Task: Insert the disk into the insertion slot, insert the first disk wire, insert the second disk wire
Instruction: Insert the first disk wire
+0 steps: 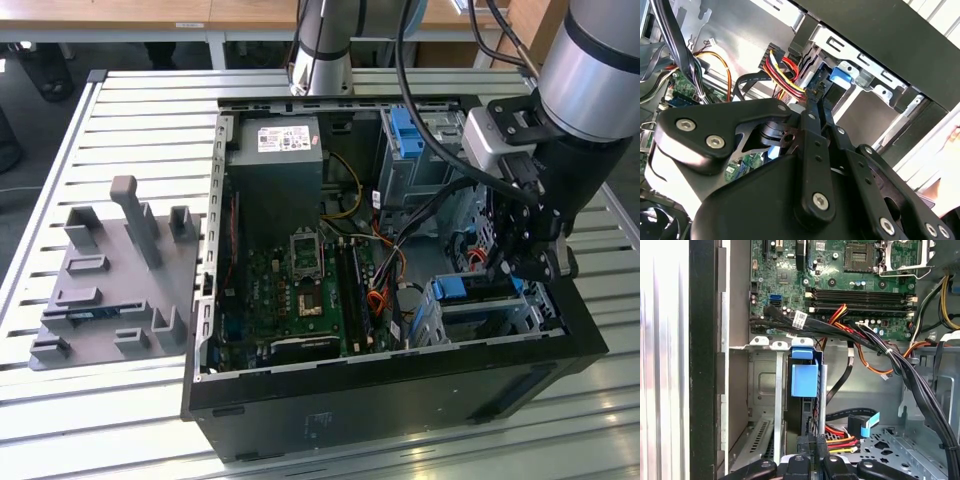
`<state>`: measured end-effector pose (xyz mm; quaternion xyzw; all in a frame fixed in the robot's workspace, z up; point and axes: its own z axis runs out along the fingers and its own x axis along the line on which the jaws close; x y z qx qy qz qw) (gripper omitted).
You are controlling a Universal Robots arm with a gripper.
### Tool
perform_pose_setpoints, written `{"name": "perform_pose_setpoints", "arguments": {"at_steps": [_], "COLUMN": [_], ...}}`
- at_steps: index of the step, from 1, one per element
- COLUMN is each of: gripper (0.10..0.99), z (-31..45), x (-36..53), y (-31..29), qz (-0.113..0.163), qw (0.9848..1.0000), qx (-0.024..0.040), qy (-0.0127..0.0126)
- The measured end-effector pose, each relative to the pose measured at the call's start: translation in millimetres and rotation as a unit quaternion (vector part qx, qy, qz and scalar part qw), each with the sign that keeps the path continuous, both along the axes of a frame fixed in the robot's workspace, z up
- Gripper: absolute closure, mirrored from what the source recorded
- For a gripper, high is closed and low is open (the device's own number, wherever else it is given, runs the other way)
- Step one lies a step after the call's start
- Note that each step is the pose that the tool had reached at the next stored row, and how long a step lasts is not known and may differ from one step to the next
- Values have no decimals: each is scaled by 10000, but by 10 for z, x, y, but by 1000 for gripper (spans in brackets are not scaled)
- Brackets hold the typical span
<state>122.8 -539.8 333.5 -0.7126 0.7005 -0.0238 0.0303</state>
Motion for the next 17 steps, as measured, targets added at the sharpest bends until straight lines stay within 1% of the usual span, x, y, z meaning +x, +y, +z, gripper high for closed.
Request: {"name": "perform_pose_setpoints", "arguments": {"at_steps": [3,10,14,17], "gripper": [922,922,922,922], "z": [2,-24,-26,-44], "x": [0,0,0,0], "y": [-2,-2,-3,-2], "qz": [-48,-56,-58,-60], "qw": [10000,10000,10000,10000], "qx": [-4,-1,-4,-2], "qy": [0,0,0,0]}}
